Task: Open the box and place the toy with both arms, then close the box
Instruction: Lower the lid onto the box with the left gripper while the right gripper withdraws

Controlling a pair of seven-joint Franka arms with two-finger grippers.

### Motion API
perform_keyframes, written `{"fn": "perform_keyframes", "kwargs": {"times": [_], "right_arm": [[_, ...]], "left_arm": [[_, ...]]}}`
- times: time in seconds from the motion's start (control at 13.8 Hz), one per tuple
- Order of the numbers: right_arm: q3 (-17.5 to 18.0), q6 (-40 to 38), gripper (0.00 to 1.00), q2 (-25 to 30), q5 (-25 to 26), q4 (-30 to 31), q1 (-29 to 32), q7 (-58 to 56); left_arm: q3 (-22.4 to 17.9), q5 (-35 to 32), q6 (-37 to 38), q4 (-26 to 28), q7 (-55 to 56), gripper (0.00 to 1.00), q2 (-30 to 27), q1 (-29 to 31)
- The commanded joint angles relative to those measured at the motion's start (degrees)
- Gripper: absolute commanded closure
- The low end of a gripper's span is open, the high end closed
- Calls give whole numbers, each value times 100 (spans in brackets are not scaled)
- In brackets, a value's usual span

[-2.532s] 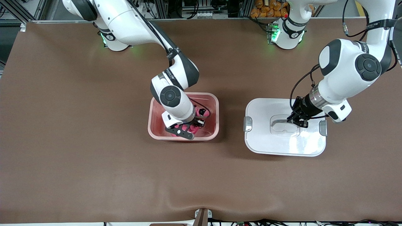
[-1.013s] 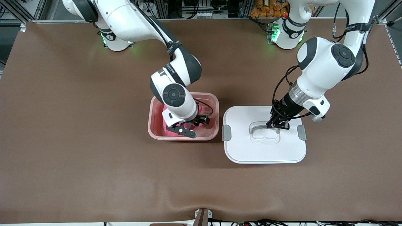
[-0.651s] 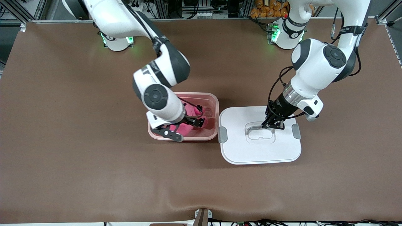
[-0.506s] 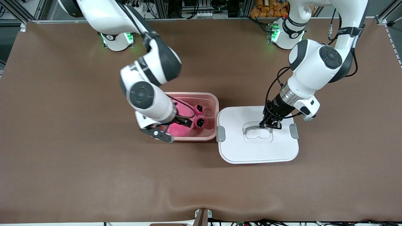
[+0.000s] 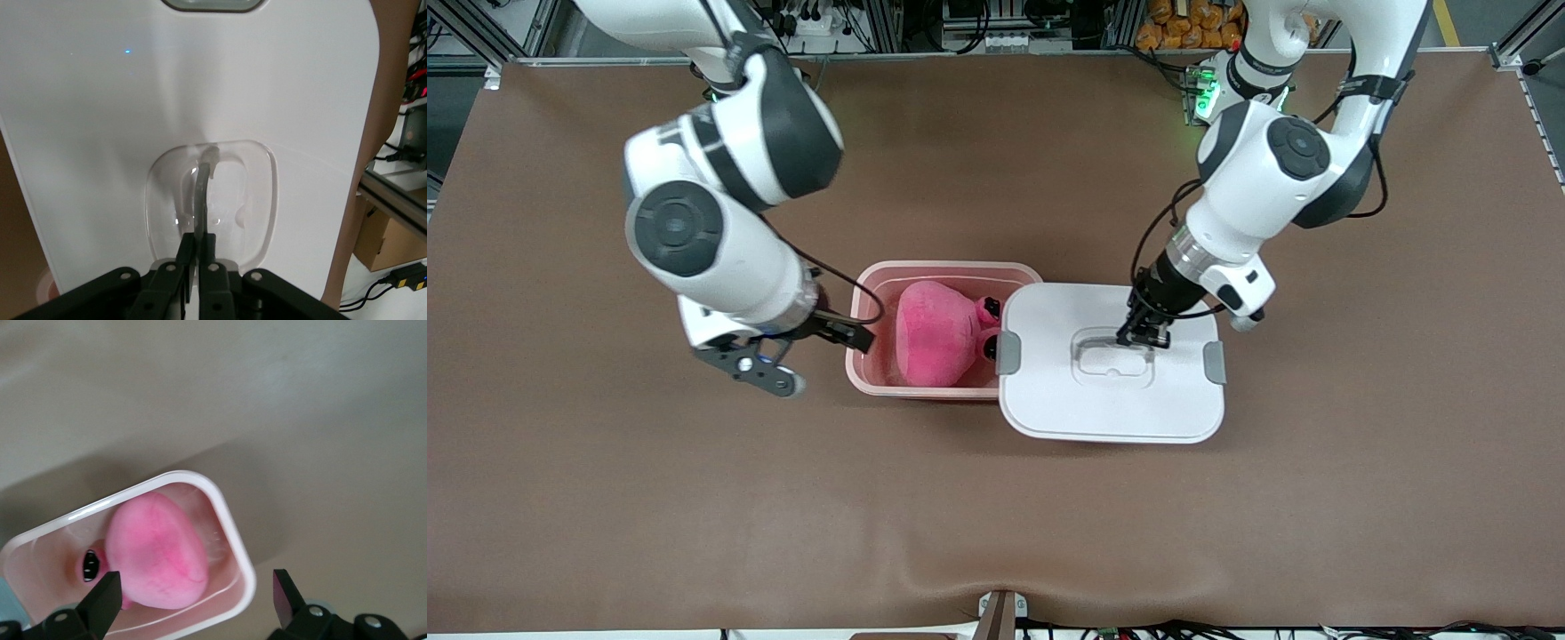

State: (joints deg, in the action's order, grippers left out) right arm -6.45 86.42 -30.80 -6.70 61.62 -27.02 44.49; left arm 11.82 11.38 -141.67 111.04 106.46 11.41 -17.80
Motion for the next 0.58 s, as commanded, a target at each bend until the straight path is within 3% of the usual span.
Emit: {"fn": "perform_keyframes", "kwargs": {"times": [0.0,0.29,0.51], "right_arm": [[100,-431,0,425,46,87,424,-352],[108,-915,0,873,29,113,890,-826],[109,-1355,0,1137,37,130,1294,-1467]], "left_arm": [[-13,-388,-97,-12,444,100,-8,-320],[-4,-1426,-71,-582,1551,100,623,-786],[-4,-1384,-36,-1022,1623,100,932,-1094]]}}
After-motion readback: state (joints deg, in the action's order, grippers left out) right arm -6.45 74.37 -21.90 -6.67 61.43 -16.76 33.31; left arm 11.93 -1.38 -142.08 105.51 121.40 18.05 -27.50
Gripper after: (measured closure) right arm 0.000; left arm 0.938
